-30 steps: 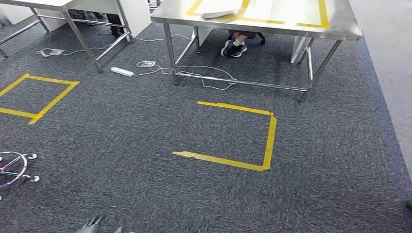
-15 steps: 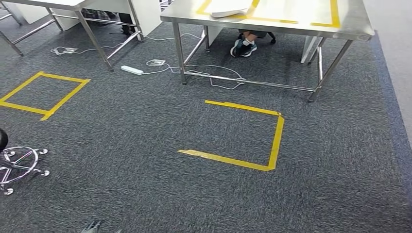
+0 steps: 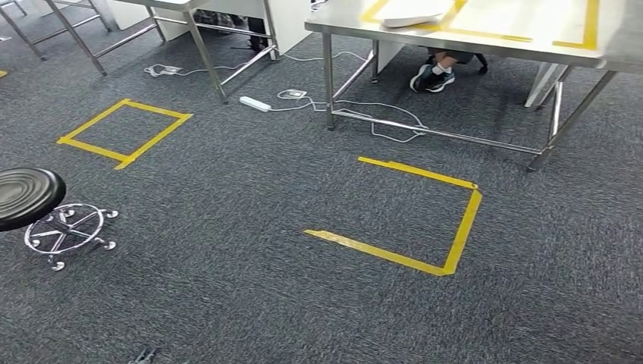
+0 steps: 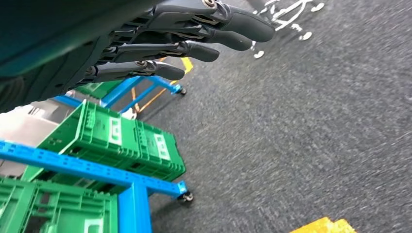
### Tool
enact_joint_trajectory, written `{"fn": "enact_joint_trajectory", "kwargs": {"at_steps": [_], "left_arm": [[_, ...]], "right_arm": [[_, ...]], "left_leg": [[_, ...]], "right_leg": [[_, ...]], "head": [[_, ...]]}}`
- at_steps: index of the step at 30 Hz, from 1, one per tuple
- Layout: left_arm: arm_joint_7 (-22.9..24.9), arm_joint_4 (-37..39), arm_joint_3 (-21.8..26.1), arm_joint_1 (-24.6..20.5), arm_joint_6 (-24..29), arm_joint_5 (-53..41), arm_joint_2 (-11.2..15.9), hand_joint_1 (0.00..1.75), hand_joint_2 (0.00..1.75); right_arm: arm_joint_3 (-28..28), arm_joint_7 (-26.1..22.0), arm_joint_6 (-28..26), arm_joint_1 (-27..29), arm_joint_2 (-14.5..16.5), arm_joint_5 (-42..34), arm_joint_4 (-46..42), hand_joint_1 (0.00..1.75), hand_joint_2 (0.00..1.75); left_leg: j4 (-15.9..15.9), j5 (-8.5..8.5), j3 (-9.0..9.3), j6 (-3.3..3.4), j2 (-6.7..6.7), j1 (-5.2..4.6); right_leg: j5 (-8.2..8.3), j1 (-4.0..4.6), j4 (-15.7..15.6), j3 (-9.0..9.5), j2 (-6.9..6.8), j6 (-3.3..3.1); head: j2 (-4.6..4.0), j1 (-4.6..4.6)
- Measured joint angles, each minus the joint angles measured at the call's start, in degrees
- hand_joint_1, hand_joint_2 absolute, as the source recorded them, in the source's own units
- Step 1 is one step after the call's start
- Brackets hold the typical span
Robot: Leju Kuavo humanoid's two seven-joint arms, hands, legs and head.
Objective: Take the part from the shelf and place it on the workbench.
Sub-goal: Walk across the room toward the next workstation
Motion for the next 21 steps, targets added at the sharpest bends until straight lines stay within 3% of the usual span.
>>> {"fn": "enact_joint_trajectory", "kwargs": {"at_steps": [1,3,4,6,8,10,12,13,14,15,17,19,21], "left_arm": [[-0.04,0.02,-0.08,-0.09,0.0,0.06,0.01,0.0,0.0],[-0.16,0.05,-0.29,-0.5,0.01,0.26,0.02,0.0,0.0],[-0.21,0.08,-0.44,-0.67,0.01,0.39,0.01,0.0,0.0],[-0.27,0.18,-0.76,-0.72,0.01,0.64,0.02,0.0,0.0],[-0.31,0.27,-0.98,-0.65,0.0,0.92,0.02,0.0,0.0],[-0.33,0.32,-1.03,-0.88,0.0,1.06,-0.04,0.0,0.0],[-0.38,0.39,-1.13,-1.07,0.0,1.25,-0.15,0.0,0.0],[-0.42,0.43,-1.21,-1.05,0.0,1.47,-0.2,0.0,0.0],[-0.45,0.49,-1.3,-1.01,0.0,1.73,-0.22,0.0,0.0],[-0.52,0.55,-1.39,-0.99,0.0,1.98,-0.22,0.0,0.0],[-0.66,0.62,-1.56,-1.12,0.01,2.34,-0.28,0.0,0.0],[-0.77,0.66,-1.76,-1.29,0.02,2.55,-0.38,0.0,0.0],[-0.92,0.74,-1.99,-1.24,0.02,3.08,-0.39,0.0,0.0]], "right_arm": [[0.22,0.0,-0.01,-0.05,0.0,-0.27,0.0,0.0,0.0],[0.67,0.0,-0.03,-0.07,0.0,-0.78,0.0,0.0,0.0],[0.88,0.01,-0.07,-0.1,0.0,-1.03,-0.01,0.0,0.0],[1.24,0.04,-0.14,-0.28,-0.02,-1.49,-0.02,0.0,0.0],[1.53,0.06,-0.17,-0.48,-0.05,-1.94,-0.02,0.0,0.0],[1.87,0.05,-0.14,-0.47,-0.05,-2.36,-0.02,0.0,0.0],[2.27,0.07,-0.16,-0.23,-0.04,-2.68,-0.02,0.0,0.0],[2.48,0.09,-0.21,-0.13,-0.04,-2.82,-0.02,0.0,0.0],[2.66,0.09,-0.26,-0.06,-0.04,-2.97,-0.02,0.0,0.0],[2.87,0.09,-0.28,-0.04,-0.04,-3.15,-0.02,0.0,0.0],[3.34,0.09,-0.3,-0.04,-0.09,-3.48,-0.02,0.0,0.0],[3.76,0.05,-0.28,-0.04,-0.14,-3.63,-0.03,0.0,0.0],[4.14,0.02,-0.32,-0.05,-0.14,-3.66,-0.04,0.0,0.0]], "left_leg": [[-4.04,1.69,2.12,0.26,1.49,-0.19],[-9.51,3.06,4.71,0.79,3.97,-0.69],[-10.36,2.88,4.9,0.96,4.46,-0.91],[-10.65,2.92,4.66,1.41,3.19,-0.92],[-10.98,3.22,4.68,2.01,1.84,-0.74],[-11.09,3.47,4.49,2.49,0.34,-0.75],[-11.06,3.59,4.27,2.74,-1.44,-1.01],[-11.04,3.62,4.26,2.79,-2.31,-1.12],[-11.02,3.64,4.32,2.81,-3.15,-1.21],[-10.99,3.65,4.41,2.81,-3.98,-1.26],[-10.81,3.62,4.44,2.7,-5.54,-1.37],[-10.57,3.74,4.01,2.22,-6.97,-1.3],[-10.43,3.97,3.5,1.55,-8.18,-1.13]], "right_leg": [[-0.14,0.13,0.0,0.14,-0.59,0.1],[-0.5,0.52,0.15,0.29,-1.79,0.53],[-0.65,0.69,0.21,0.33,-2.46,0.82],[-1.0,0.69,0.26,0.43,-3.64,1.42],[-2.79,0.46,2.34,-0.39,-1.41,1.95],[-6.64,0.29,9.52,-3.73,2.68,2.1],[-9.16,0.32,16.99,-7.63,4.32,1.92],[-8.7,0.41,18.0,-8.43,4.5,1.75],[-7.1,0.5,16.63,-8.12,4.67,1.53],[-4.63,0.6,13.18,-6.78,5.23,1.23],[-0.72,0.6,5.2,-3.46,7.88,0.59],[0.18,0.58,1.42,-1.62,9.53,0.2],[0.18,0.57,0.9,-1.13,8.51,-0.09]], "head": [[0.0,-0.01],[0.0,0.01],[0.0,-0.01],[-0.01,0.01],[-0.01,0.26],[-0.01,0.63],[0.0,0.73],[0.0,0.73],[0.0,0.73],[0.0,0.72],[0.0,0.73],[0.0,0.7],[0.0,0.69]]}}
